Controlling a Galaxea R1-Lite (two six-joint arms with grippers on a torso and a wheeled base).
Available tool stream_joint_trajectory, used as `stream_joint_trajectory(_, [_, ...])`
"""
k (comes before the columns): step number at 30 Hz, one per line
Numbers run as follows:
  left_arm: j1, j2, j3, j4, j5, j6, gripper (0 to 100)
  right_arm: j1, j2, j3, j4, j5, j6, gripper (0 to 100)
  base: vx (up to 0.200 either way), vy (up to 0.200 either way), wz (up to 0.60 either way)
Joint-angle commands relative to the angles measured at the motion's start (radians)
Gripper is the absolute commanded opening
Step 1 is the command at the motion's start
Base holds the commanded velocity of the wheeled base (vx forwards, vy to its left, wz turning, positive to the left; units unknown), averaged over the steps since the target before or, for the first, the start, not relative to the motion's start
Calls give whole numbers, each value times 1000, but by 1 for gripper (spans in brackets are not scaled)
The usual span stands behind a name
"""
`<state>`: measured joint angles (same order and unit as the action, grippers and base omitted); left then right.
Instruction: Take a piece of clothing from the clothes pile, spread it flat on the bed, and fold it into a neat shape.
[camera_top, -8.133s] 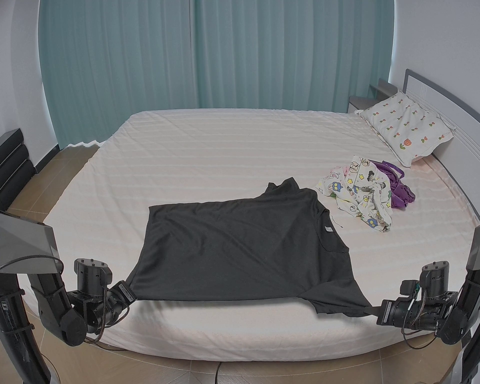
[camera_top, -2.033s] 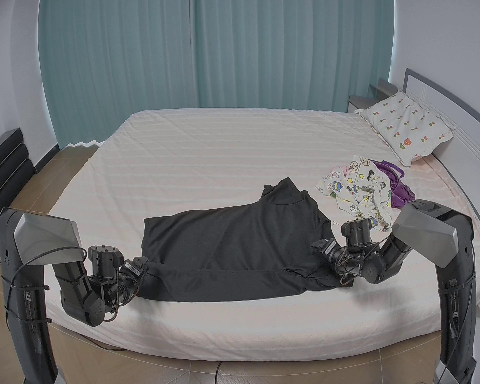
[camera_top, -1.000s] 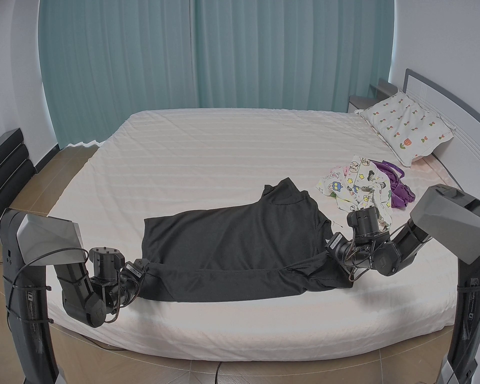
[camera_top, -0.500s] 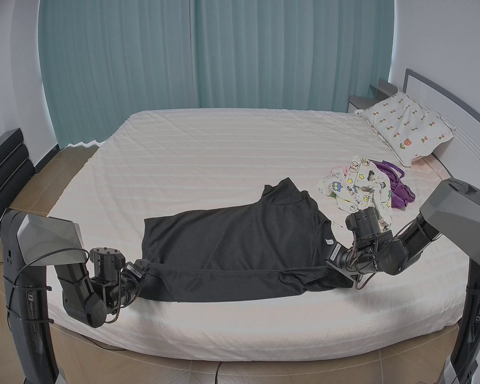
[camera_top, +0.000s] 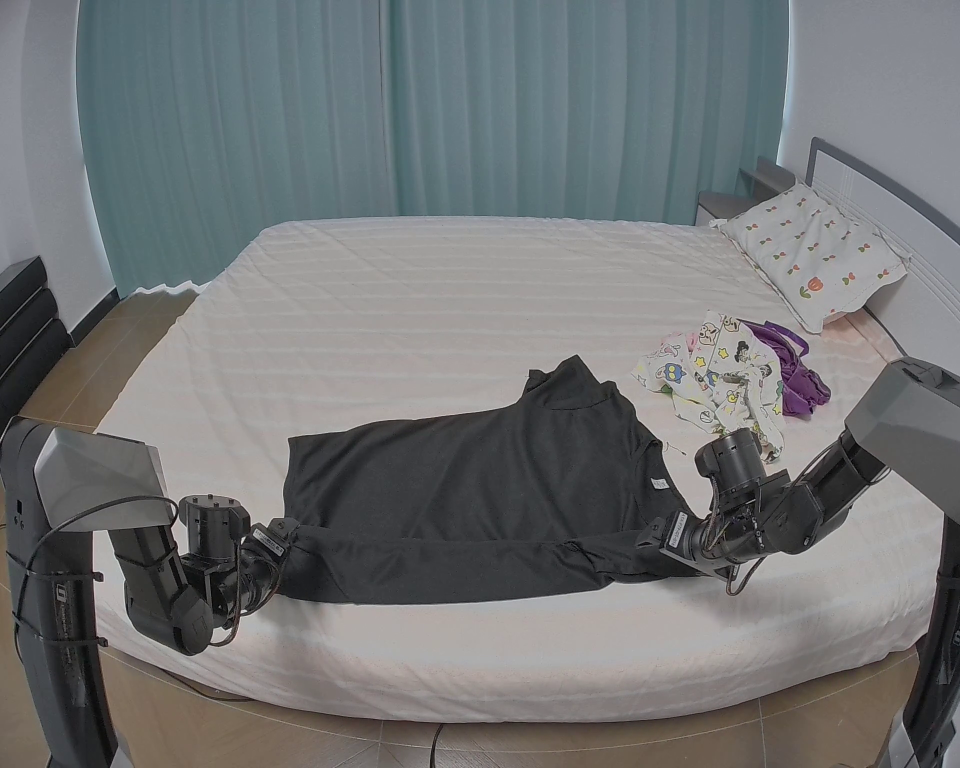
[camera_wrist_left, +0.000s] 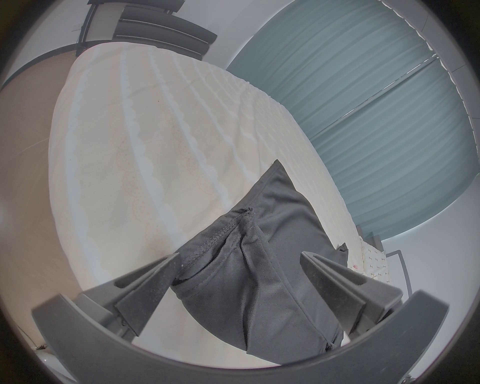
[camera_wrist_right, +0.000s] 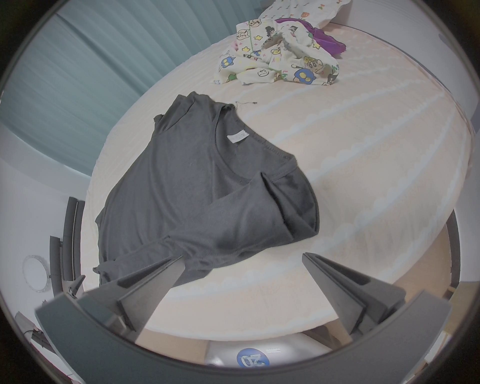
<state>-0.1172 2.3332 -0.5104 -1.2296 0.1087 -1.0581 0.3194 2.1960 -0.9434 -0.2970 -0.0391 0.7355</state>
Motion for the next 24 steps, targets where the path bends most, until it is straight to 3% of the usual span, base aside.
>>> stream_joint_trajectory(1, [-1, 2, 0, -1, 0, 0, 100, -29, 25, -21, -13, 7, 2, 100, 0, 0, 0])
stream_joint_trajectory(9, [-1, 2, 0, -1, 2, 0, 100, -103, 111, -38, -169, 101, 8, 100, 0, 0, 0])
stream_joint_trajectory(17, [-1, 2, 0, -1, 2, 0, 100, -118, 162, -38, -286, 176, 30, 100, 0, 0, 0])
stream_joint_trajectory(24, [-2, 3, 0, -1, 2, 0, 100, -125, 191, -61, -324, 199, 76, 100, 0, 0, 0])
